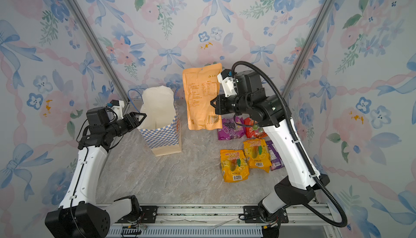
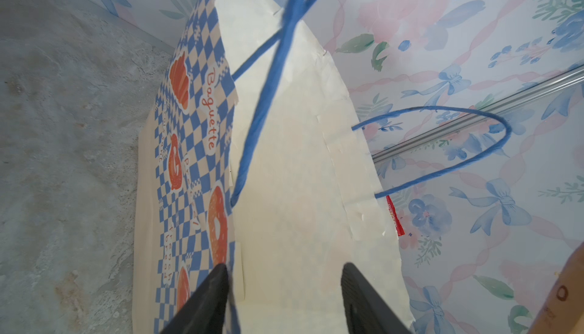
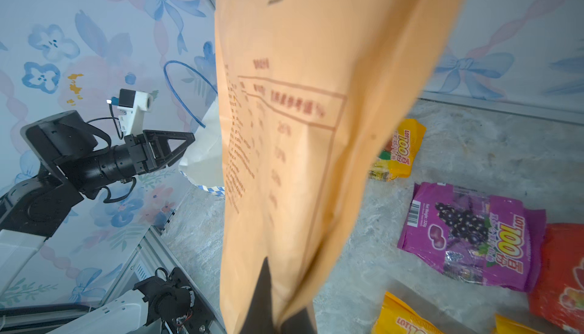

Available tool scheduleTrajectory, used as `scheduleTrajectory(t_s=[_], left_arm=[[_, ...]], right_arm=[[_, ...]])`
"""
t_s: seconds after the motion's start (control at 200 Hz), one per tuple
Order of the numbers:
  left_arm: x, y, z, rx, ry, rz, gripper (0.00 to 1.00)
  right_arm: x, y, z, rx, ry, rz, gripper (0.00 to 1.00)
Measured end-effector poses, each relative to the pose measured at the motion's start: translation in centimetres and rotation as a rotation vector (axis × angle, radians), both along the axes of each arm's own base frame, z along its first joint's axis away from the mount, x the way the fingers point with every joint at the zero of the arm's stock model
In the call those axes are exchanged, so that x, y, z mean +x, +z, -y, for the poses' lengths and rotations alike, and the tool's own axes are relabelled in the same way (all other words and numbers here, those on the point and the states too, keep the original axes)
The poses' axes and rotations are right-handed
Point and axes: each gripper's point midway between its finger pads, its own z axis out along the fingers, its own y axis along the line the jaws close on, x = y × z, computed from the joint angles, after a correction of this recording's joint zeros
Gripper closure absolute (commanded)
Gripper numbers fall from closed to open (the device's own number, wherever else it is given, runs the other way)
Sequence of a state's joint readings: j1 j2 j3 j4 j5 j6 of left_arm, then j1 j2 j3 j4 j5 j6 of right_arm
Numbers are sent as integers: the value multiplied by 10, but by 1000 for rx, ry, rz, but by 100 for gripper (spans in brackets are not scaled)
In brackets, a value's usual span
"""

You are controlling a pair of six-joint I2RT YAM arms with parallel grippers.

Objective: Place the snacks into the paper bag
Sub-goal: Place the snack in the paper bag.

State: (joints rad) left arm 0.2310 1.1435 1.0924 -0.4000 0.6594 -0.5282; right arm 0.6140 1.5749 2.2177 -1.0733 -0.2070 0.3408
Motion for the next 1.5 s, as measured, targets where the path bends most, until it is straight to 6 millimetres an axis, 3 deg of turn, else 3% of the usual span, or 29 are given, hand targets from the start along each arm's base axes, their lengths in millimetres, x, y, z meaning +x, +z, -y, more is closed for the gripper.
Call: scheduleTrajectory(t_s=[0.21,0.556,0.826,0.961,1.086,1.301,1.502], left_arm=[[-1,-2,0,-2,0,-7,38],[-1,-4,-2,-3,5,-14,38],[-1,-4,-3,-3,7,-13,38],[-1,-4,-3,-3,8,-15,38],[-1,-5,-3,-3,8,-15,38],[-1,-6,-4,2,4,-17,38],[-1,-8,-3,5,1,-22,38]], right_arm=[[-1,14,-30,15,14,88,100],[10,13,-97,-2,39,185,100],[-4,48,-115,50,46,308,100],[-3,56,-125,68,34,354,100],[4,50,-144,48,19,394,100],[19,19,-179,-35,-7,438,100],[34,10,-185,-60,-67,460,100]])
